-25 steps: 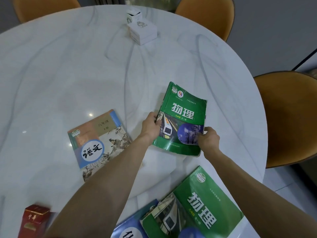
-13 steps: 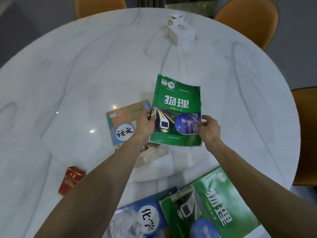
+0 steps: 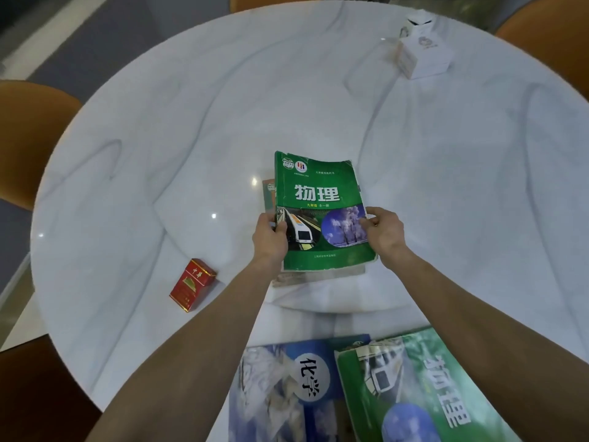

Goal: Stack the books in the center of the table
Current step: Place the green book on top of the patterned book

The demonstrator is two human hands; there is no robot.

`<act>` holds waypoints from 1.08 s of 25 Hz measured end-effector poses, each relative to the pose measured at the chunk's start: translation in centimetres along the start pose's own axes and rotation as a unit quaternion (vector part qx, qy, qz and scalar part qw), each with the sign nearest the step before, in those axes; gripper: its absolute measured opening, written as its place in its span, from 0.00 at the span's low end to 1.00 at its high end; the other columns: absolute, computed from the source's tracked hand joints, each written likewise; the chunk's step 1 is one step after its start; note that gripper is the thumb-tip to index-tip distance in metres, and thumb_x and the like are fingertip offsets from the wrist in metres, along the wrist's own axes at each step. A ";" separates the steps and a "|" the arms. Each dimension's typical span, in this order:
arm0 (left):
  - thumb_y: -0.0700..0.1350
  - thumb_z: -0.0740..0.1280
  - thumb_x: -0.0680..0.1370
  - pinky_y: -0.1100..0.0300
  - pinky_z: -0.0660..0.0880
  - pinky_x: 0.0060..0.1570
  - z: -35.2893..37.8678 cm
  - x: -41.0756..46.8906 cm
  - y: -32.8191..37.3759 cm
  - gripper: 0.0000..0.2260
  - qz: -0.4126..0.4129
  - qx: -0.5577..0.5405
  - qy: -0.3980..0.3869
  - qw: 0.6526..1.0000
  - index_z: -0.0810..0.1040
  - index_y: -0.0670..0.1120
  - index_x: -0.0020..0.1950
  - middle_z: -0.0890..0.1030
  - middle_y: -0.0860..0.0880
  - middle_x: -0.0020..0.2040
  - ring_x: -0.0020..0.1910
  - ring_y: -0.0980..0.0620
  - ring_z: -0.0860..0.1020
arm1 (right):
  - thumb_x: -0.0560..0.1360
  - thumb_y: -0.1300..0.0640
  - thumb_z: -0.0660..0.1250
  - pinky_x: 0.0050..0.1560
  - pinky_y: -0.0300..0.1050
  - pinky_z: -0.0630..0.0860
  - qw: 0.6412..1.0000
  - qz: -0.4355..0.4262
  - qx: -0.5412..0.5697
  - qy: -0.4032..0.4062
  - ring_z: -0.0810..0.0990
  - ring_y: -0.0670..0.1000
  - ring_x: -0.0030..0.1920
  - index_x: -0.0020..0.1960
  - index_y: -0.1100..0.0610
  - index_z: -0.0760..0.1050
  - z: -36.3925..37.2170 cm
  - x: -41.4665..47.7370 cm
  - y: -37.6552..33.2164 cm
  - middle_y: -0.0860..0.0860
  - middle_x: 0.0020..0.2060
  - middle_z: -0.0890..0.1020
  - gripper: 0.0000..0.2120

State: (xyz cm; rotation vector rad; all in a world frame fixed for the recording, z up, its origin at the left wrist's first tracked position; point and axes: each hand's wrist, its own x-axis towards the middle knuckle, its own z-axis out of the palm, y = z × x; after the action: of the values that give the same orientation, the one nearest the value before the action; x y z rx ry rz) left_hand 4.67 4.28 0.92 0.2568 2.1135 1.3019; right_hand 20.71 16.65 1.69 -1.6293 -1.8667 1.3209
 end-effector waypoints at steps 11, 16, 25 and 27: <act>0.42 0.62 0.79 0.56 0.71 0.45 -0.9 0.3 -1.7 0.11 0.063 0.273 0.022 0.960 0.78 0.36 0.53 0.80 0.36 0.53 0.50 0.40 0.78 | 0.76 0.62 0.61 0.37 0.42 0.67 0.992 0.002 -0.125 -0.017 0.72 0.55 0.36 0.43 0.71 0.78 2.2 0.5 0.9 0.59 0.34 0.76 0.12; 0.42 0.61 0.80 0.52 0.71 0.52 -1.0 0.3 -2.1 0.12 0.066 0.343 0.015 0.937 0.77 0.35 0.54 0.72 0.36 0.57 0.54 0.38 0.74 | 0.76 0.62 0.62 0.36 0.41 0.66 0.989 0.016 -0.145 -0.021 0.71 0.54 0.36 0.41 0.69 0.77 2.6 0.7 0.7 0.58 0.33 0.74 0.11; 0.43 0.61 0.80 0.50 0.72 0.54 -1.1 0.3 -2.5 0.12 0.069 0.386 0.004 0.920 0.76 0.34 0.54 0.73 0.36 0.58 0.54 0.38 0.75 | 0.77 0.60 0.61 0.41 0.45 0.70 0.979 -0.004 -0.202 -0.026 0.72 0.55 0.40 0.40 0.65 0.74 2.9 0.6 0.8 0.59 0.38 0.74 0.11; 0.45 0.60 0.80 0.50 0.73 0.54 -1.2 0.2 -2.3 0.13 0.069 0.413 -0.007 0.908 0.76 0.35 0.55 0.74 0.37 0.58 0.55 0.39 0.75 | 0.78 0.58 0.61 0.40 0.43 0.69 0.976 0.006 -0.212 -0.041 0.72 0.55 0.40 0.41 0.64 0.74 2.7 0.8 0.6 0.59 0.39 0.74 0.10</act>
State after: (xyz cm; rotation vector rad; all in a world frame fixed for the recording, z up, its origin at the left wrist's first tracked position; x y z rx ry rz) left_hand 4.17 2.38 -0.73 0.7694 2.5578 0.3844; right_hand 18.80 16.21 -0.49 -1.8049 -2.3135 1.0555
